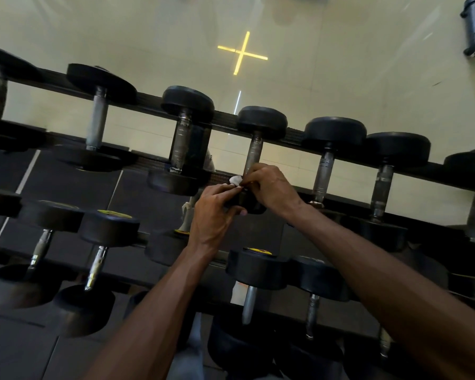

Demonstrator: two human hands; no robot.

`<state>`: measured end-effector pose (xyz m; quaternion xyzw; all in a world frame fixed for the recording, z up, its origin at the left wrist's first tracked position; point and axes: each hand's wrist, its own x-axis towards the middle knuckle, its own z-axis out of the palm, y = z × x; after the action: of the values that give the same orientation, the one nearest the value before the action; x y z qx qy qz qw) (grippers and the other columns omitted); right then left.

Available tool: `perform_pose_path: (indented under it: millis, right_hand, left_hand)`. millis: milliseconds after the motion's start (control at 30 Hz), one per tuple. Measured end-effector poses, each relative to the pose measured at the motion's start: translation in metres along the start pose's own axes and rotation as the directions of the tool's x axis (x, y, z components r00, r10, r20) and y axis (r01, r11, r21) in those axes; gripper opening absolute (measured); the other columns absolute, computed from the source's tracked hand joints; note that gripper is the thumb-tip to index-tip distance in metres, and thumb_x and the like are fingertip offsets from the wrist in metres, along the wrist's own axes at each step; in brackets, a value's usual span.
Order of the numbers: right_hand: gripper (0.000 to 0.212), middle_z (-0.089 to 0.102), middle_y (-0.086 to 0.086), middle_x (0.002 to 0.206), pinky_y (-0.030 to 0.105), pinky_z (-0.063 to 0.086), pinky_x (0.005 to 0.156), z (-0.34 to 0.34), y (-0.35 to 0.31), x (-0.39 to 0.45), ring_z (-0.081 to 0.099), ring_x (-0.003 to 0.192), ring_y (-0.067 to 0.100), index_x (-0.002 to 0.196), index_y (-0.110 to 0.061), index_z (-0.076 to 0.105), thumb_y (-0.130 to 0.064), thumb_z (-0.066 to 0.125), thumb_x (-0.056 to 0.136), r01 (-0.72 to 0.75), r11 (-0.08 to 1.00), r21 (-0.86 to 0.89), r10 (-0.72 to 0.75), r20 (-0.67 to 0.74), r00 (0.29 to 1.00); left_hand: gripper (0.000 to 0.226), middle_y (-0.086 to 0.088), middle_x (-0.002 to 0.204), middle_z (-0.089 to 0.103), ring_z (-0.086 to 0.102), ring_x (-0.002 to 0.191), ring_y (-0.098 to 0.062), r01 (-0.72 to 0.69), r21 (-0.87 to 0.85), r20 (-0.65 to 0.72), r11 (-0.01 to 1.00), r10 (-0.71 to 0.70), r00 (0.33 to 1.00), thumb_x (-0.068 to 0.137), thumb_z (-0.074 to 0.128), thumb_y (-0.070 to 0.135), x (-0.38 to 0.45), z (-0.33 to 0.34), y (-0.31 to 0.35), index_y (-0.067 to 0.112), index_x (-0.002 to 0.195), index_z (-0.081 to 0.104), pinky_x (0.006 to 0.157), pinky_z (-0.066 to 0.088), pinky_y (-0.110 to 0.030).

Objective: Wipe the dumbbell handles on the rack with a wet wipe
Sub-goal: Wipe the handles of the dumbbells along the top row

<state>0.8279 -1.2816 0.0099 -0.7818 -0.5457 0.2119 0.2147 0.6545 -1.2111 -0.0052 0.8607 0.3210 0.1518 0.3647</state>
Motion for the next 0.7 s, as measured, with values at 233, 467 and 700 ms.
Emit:
perform_pose_path:
  millis: [233, 467, 700]
  right_hand:
    - [0.024, 0.074, -0.009, 0.090, 0.007, 0.051, 0.073, -0.001, 0.015, -0.015, 0.070, 0.087, 0.007, 0.091, -0.020, 0.082, 0.001, 0.072, 0.083, -0.309, 0.900, 0.306, 0.339, -0.047, 0.940]
    - [0.014, 0.070, 0.003, 0.097, 0.030, 0.055, 0.077, 0.002, 0.003, -0.001, 0.066, 0.087, 0.018, 0.100, -0.013, 0.080, -0.008, 0.070, 0.091, 0.008, 0.998, 0.066, -0.007, -0.013, 1.000]
    - [0.021, 0.058, 0.007, 0.108, 0.027, 0.058, 0.085, -0.025, 0.009, 0.045, 0.061, 0.093, 0.015, 0.115, -0.005, 0.072, -0.012, 0.059, 0.100, 0.041, 0.969, -0.244, -0.077, -0.139, 0.987]
  left_hand:
    - [0.056, -0.009, 0.122, 0.071, 0.063, 0.117, -0.027, 0.032, -0.004, 0.000, 0.999, -0.032, 0.999, 0.068, 0.093, 0.024, 0.000, 0.002, -0.001, 0.015, 0.120, 0.076, 0.098, 0.055, -0.038]
    - [0.056, -0.005, 0.121, 0.071, 0.061, 0.117, -0.023, 0.029, -0.007, -0.006, 1.000, -0.030, 1.000, 0.069, 0.093, 0.025, 0.000, 0.002, 0.000, 0.017, 0.122, 0.076, 0.098, 0.053, -0.034]
    - [0.054, -0.004, 0.119, 0.072, 0.063, 0.115, -0.024, 0.038, -0.027, -0.017, 0.999, -0.039, 0.999, 0.068, 0.093, 0.025, 0.001, 0.001, 0.000, 0.017, 0.119, 0.077, 0.098, 0.054, -0.036]
